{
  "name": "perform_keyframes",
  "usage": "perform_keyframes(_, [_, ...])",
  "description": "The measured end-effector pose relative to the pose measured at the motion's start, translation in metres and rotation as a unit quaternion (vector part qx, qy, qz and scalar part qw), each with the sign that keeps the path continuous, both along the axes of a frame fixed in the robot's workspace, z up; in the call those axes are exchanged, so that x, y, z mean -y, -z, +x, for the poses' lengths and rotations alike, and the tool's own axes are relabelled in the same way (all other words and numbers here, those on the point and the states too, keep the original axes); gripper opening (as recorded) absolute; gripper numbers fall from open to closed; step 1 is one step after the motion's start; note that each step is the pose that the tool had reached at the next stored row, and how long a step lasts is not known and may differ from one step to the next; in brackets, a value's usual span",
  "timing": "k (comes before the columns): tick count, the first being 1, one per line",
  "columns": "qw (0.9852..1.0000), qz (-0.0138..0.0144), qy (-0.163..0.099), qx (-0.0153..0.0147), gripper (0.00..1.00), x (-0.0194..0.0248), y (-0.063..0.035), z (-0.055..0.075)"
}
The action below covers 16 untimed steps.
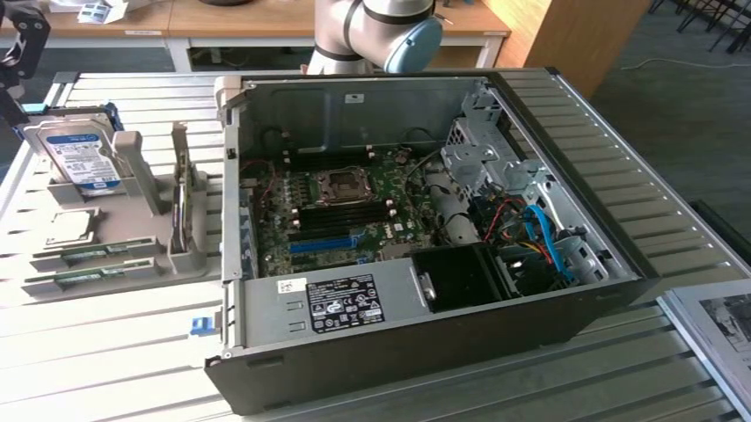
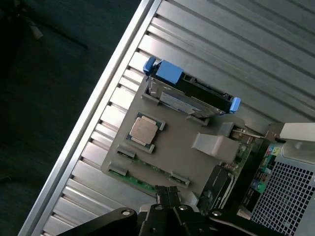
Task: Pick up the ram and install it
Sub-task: 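Pick up the ram and move it above insertion slot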
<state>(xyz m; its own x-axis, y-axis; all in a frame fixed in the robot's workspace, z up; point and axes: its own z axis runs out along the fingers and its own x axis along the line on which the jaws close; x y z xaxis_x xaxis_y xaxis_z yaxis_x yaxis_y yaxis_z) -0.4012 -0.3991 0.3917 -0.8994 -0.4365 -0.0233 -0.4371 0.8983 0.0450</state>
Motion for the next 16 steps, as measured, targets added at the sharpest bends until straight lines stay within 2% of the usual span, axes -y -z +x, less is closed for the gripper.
perform_keyframes(4, [0.9996,0.0000,-0.027,0.0000,0.10,0.0000,0.0000,0.0000])
perform_keyframes(8, [0.9985,0.0000,-0.055,0.0000,0.10,0.0000,0.0000,0.0000])
perform_keyframes(12, [0.9966,0.0000,-0.083,0.0000,0.10,0.0000,0.0000,0.0000])
perform_keyframes(16, [0.9938,0.0000,-0.112,0.0000,0.10,0.0000,0.0000,0.0000])
